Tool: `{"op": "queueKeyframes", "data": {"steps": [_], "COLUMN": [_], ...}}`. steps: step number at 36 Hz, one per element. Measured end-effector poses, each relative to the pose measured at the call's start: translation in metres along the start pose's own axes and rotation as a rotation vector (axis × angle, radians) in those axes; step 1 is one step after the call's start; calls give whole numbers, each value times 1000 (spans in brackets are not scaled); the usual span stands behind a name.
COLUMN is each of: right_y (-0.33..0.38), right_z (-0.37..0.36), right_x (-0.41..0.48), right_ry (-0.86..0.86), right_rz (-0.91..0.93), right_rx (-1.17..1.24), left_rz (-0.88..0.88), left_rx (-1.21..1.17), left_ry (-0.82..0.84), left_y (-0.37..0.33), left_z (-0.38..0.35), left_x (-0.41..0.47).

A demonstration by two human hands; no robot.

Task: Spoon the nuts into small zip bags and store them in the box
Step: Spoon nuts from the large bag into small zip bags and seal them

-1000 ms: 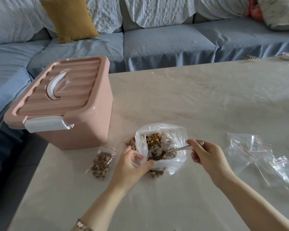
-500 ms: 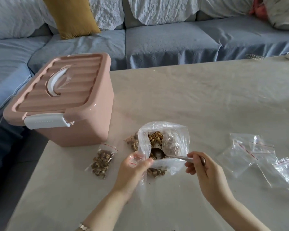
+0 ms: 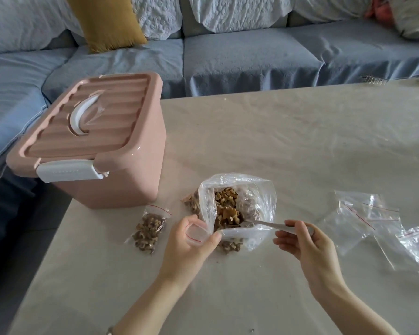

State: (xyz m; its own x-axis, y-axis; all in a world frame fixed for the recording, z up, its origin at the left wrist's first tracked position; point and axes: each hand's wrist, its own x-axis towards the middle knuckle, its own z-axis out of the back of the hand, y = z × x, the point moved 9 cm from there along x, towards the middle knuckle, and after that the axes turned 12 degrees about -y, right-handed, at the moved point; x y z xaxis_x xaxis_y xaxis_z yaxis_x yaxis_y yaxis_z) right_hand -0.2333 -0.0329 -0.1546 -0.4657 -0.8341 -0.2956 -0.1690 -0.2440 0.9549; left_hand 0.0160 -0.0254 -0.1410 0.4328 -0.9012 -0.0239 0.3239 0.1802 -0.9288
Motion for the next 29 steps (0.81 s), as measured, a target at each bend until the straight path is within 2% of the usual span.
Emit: {"op": "queueKeyframes", "data": {"steps": [4, 7, 18, 24, 29], "right_y": [13, 26, 79, 97, 102], "right_z": [5, 8, 7, -4, -20], "right_x": [9, 17, 43, 52, 50], "right_ry": [-15, -29, -39, 1, 65], "right_rz": [26, 47, 168, 193, 186], "right_rx": [-3, -6, -72, -110, -182], "left_rz": [-342, -456, -265, -226, -289], "left_rx": [181, 222, 360, 378, 424], "left_ry": [-82, -126, 82, 73, 57], "left_y": [-40, -67, -54, -45, -48], "left_z": [16, 19, -29, -29, -32], "left_x": [-1, 2, 31, 33, 33]}}
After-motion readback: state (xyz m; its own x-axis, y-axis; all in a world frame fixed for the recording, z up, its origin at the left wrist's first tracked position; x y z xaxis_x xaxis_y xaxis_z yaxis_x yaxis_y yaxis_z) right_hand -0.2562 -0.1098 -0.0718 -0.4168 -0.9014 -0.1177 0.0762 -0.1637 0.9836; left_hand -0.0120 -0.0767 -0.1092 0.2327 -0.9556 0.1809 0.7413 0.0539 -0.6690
